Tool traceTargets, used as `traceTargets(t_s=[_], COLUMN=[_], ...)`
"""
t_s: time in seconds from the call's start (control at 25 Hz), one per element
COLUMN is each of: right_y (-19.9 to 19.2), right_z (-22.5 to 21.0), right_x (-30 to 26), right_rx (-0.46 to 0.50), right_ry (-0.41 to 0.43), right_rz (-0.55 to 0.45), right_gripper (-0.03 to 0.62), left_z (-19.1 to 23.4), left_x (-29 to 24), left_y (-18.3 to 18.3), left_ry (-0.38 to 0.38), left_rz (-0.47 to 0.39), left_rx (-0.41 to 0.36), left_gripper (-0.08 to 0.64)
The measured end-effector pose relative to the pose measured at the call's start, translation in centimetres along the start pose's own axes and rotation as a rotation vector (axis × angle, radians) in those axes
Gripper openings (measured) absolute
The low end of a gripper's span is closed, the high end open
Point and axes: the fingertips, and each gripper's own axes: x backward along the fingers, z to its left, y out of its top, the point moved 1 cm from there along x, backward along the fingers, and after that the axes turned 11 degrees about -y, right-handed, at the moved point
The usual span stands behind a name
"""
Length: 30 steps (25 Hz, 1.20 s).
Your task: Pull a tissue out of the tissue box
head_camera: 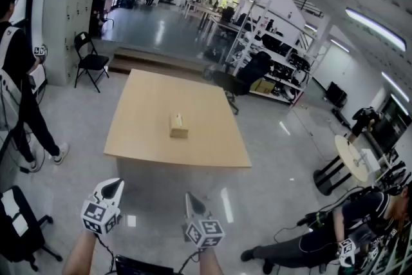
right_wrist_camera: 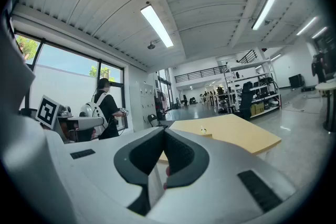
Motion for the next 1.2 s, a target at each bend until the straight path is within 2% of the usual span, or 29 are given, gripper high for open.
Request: traceTargets(t_s=[0.24,0.4,0.64,1.04,1.2], right_y=[-0.5,-0.1,-0.2,-0.4,-0.4], right_z=[0.8,1.2,2.0,3.9,3.5], right_x=[-0.4,-0.6,-1.0,-0.5,-1.7], right_rx=[-0.041,-0.017,-0.016,-0.015,-0.014], right_ry=[0.019,0.018,-0.022,-0.084,-0.094], right_rz=[-0.005,0.002,0.001,-0.018,-0.016], right_gripper=[0.011,0.011,0.011,0.011,0.011], left_z=[0.7,1.1,2.2,4.2,5.0], left_x=[0.1,0.1,0.6,1.8,0.8], left_y=[-0.5,0.3,0.3,-0.1,-0.3], left_ry=[-0.005,-0.003,-0.016,-0.046,-0.054], left_rz=[-0.006,-0.010,0.000,-0.011,-0.010], left_rx=[0.001,0.003,-0.025,-0.004,-0.001], left_gripper=[0.006,0.006,0.006,0.006,0.006])
